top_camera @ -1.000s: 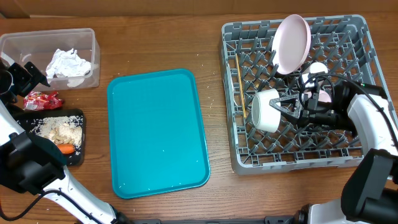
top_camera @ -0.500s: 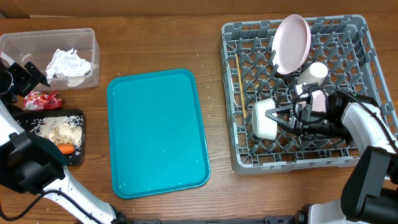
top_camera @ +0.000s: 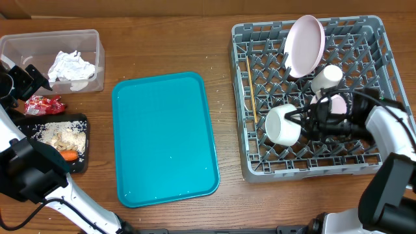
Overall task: Sort waste into correct bins and load items into the dishwasher rack
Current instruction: 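Carry the white bowl right and set it in the rack, then open the right gripper and adjust the white bowl in the rack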
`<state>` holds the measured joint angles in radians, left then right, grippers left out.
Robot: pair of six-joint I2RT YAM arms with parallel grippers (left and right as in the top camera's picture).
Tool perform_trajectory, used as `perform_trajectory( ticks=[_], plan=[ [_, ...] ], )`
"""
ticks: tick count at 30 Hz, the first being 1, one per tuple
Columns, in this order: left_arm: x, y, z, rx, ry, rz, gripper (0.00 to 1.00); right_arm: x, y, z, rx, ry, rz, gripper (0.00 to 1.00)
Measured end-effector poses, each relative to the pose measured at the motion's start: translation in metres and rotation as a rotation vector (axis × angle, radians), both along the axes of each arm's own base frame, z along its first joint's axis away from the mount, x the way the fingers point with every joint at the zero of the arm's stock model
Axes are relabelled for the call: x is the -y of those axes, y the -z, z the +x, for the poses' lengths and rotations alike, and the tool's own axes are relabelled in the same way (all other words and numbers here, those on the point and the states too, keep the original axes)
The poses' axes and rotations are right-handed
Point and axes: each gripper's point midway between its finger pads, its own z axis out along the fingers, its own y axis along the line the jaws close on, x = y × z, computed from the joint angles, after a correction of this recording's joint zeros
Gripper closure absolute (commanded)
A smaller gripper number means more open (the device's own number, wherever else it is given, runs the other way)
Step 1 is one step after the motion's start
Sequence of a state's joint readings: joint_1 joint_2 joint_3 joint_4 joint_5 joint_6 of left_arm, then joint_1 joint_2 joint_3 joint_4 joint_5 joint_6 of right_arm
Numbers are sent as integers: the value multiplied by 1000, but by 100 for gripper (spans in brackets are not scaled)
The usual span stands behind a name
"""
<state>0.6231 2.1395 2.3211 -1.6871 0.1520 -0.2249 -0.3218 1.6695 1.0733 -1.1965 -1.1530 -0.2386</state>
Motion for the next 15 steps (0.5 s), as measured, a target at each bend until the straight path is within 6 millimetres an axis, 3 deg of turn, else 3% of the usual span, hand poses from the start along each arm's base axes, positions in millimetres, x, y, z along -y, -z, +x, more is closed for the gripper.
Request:
perform_trajectory(
  ticks=[3,6,11,15],
  plan=[
    [0,0,0,0,0,0,0,17,-1,8,-55,35,-138,54],
    [0,0,0,0,0,0,0,39,-16,14,-85,107,-321,54],
    [0,0,0,0,0,-1,0,69,-69,11,-56,254,-551,53],
    [0,0,0,0,0,0,0,75,-111,-3,31,341,-642,52]
  ],
)
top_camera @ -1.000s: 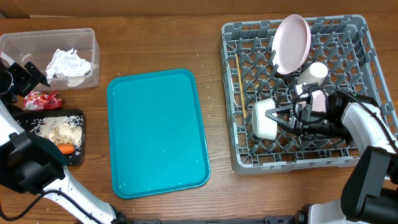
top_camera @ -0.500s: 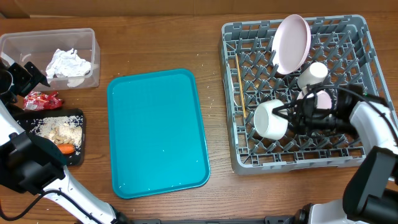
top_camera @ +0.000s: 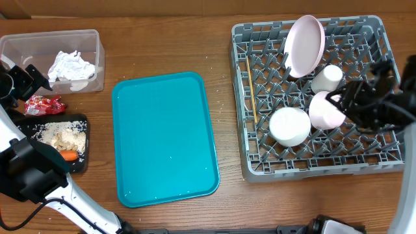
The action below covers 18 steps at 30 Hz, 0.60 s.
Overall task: Sort waste into correct bins and load items into the dishwasher rack
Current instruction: 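Open the right gripper and adjust the white bowl in the rack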
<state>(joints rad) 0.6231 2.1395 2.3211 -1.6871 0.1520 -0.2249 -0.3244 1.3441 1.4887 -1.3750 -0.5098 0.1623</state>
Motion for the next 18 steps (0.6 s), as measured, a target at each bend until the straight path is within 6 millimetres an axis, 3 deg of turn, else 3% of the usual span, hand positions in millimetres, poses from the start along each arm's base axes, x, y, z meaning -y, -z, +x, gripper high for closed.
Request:
perform_trajectory(
  ticks=[2,5,9,15,18],
  plan=[
    [0,0,0,0,0,0,0,-4,-9,-10,17,1,-30,54],
    [0,0,0,0,0,0,0,-15,-9,-21,-3,-26,-67,70],
    [0,0,0,0,0,0,0,-29,1,-23,-57,-54,-106,71],
    [0,0,0,0,0,0,0,-52,27,-27,-152,-86,-203,71],
    [0,0,0,0,0,0,0,-65,47,-24,-189,-113,-240,77]
  ],
)
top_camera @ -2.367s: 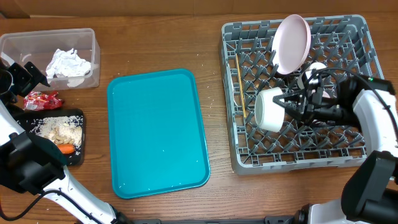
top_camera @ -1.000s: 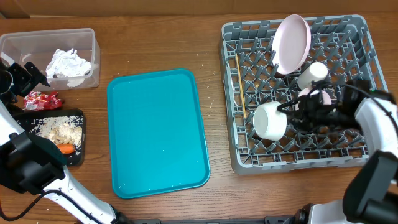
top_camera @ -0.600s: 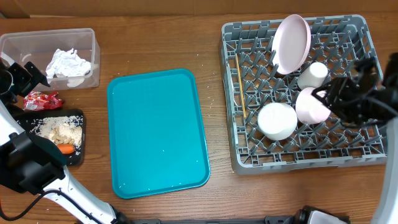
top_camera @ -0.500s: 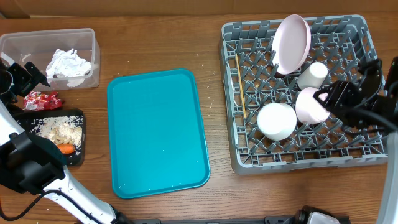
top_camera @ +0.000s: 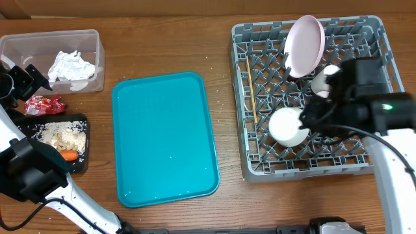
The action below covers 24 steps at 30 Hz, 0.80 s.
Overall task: Sort waste into correct bins and load items into the dishwasher rack
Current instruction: 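Open the right gripper and adjust the white bowl in the rack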
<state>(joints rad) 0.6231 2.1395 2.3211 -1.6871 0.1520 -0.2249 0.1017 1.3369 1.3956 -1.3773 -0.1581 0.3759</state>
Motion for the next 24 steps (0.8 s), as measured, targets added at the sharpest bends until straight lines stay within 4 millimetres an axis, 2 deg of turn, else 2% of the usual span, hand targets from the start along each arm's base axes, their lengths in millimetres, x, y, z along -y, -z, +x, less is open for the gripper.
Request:
perform_trajectory(
  ticks=[6,10,13,24],
  plan=[
    [0,0,0,0,0,0,0,-3,59,12,-161,21,-70,83],
    [0,0,0,0,0,0,0,0,78,19,-208,32,-97,83],
    [0,0,0,0,0,0,0,3,87,21,-234,40,-122,83],
    [0,0,0,0,0,0,0,13,88,24,-222,55,-176,82]
  ],
)
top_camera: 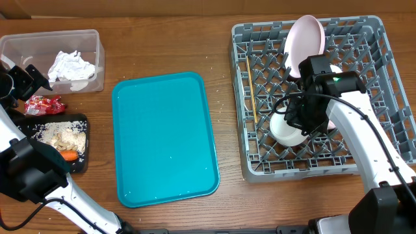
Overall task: Sort waste into correct bins and load items into the dishwasher rack
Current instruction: 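Open the right gripper and adjust the white bowl in the rack, then lift the right gripper up and away from the bowl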
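Observation:
The grey dishwasher rack [383, 162] on the right holds an upright pink plate [305, 42], an upside-down white cup [285, 132], a pink cup [333, 121] mostly hidden behind my right arm, and a wooden chopstick [248, 84]. My right gripper [300, 116] hangs over the rack, right above the white cup's far edge, and the wrist hides its fingers. At the far left, my left gripper [34, 78] rests beside the clear bin [97, 39] with its fingers apart and nothing between them.
A teal tray [166, 136] lies bare at the table's middle. The clear bin contains crumpled white paper [71, 65]. A red wrapper [44, 104] lies below it, and a black tray [83, 120] with rice and a carrot piece sits at the left edge.
My right arm has shifted left and lower over the rack, so the wrist now covers the pink cup and part of the white cup. The left arm and everything else are unchanged.
My right gripper first reached from the right, at the white cup lying on its side in the rack. Then the cup stood upside down with the gripper drawn back to the right. After that the arm was above the rack, and now it is over the white cup.

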`<state>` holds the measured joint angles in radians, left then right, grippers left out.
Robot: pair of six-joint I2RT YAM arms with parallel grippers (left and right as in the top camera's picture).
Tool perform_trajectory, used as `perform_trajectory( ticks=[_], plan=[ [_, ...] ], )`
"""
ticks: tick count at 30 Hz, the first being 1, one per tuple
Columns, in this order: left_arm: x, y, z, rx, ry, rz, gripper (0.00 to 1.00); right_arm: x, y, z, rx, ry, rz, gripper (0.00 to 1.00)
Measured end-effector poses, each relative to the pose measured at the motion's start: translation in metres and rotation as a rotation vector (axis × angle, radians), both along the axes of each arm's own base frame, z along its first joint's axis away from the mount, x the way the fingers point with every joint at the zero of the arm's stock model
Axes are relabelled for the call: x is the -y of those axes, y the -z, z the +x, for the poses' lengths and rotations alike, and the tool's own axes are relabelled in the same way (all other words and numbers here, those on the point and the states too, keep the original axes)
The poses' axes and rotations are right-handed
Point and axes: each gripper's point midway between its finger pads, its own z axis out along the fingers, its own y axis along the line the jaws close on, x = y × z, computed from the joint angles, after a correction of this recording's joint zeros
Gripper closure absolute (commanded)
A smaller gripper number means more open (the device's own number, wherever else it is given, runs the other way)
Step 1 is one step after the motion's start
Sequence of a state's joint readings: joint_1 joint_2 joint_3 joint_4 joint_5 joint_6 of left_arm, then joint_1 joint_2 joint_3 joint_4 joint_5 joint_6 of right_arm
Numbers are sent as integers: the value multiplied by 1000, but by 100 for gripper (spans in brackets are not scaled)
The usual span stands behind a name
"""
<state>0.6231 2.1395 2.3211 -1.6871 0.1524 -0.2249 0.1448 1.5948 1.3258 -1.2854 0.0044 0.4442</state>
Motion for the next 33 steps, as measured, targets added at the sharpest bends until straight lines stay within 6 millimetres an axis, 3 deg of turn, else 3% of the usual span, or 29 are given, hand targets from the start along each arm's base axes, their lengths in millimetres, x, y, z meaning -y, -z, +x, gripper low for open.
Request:
perform_trajectory(
  ticks=[4,10,15,19,23,27,33],
  plan=[
    [0,0,0,0,0,0,0,9,1,-5,-20,26,-51,82],
    [0,0,0,0,0,0,0,25,0,-16,-58,67,-133,92],
    [0,0,0,0,0,0,0,27,-9,-20,-75,79,-141,93],
    [0,0,0,0,0,0,0,20,-17,-8,-28,79,-100,78],
    [0,0,0,0,0,0,0,11,-17,4,14,54,-50,77],
    [0,0,0,0,0,0,0,8,-12,7,9,40,-34,78],
    [0,0,0,0,0,0,0,13,11,1,-57,42,-72,84]
  ],
)
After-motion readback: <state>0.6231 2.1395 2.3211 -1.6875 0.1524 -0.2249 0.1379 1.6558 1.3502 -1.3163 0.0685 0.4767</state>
